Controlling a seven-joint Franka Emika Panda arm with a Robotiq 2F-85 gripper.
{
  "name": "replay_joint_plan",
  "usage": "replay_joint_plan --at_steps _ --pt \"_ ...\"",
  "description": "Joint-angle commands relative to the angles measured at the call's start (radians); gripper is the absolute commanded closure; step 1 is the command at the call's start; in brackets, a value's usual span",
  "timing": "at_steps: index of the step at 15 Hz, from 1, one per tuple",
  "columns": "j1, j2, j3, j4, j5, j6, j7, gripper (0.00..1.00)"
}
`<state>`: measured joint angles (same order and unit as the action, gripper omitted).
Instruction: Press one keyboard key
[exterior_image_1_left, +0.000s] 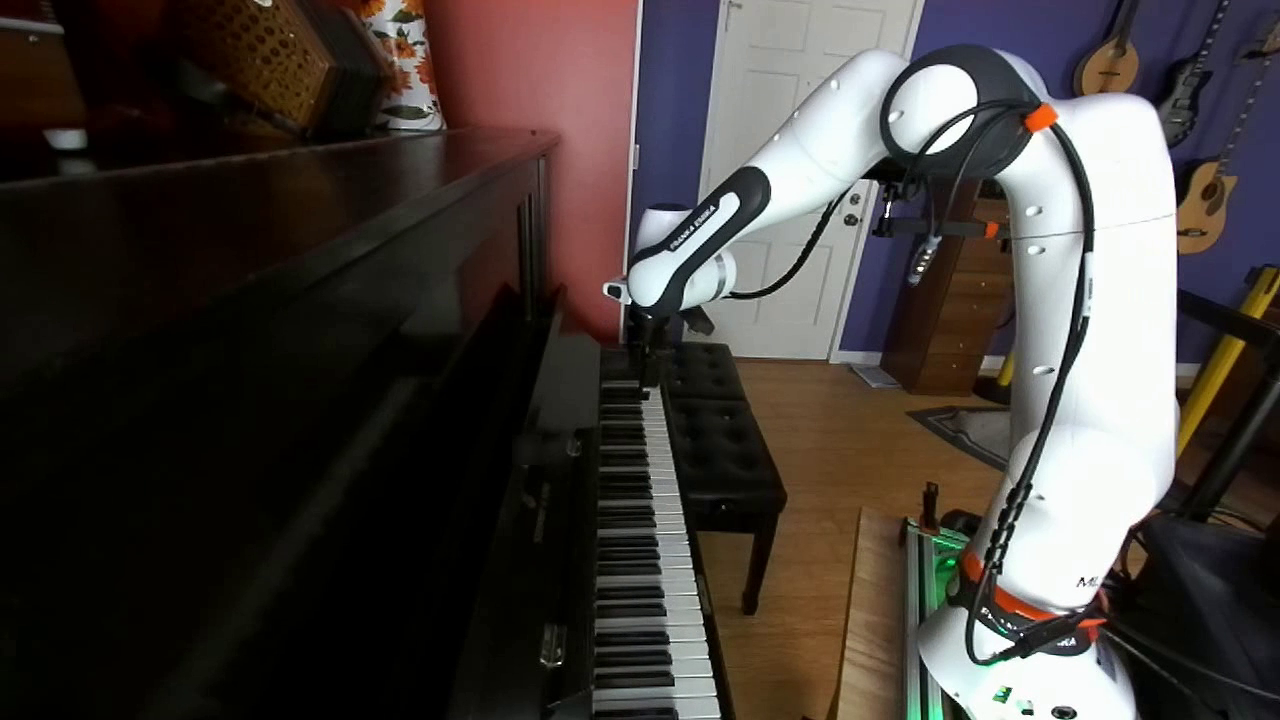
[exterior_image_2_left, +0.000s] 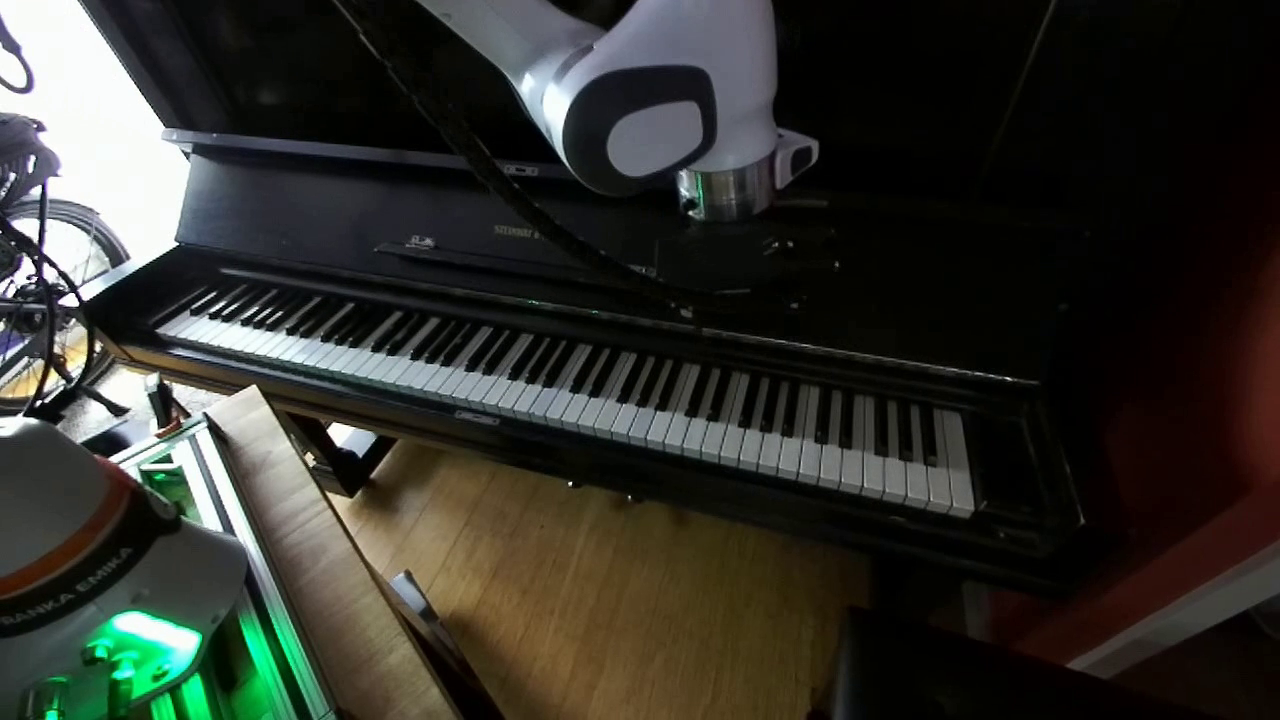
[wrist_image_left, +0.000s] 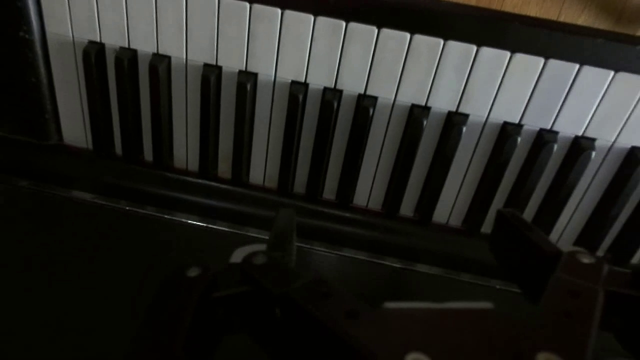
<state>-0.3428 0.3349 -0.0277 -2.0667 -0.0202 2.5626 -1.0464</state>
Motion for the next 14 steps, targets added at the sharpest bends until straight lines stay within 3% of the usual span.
replay_joint_plan --at_steps 1,9,14 --pt "0.054 -0.13 -0.057 -0.087 -0.045 -0.039 0.098 0.0" --pt "0.104 -0.31 -0.119 -0.144 -0.192 -0.123 0.301 0.0" --pt "0.114 -0.313 -0.124 -0.118 -0.181 -0.136 0.302 0.0"
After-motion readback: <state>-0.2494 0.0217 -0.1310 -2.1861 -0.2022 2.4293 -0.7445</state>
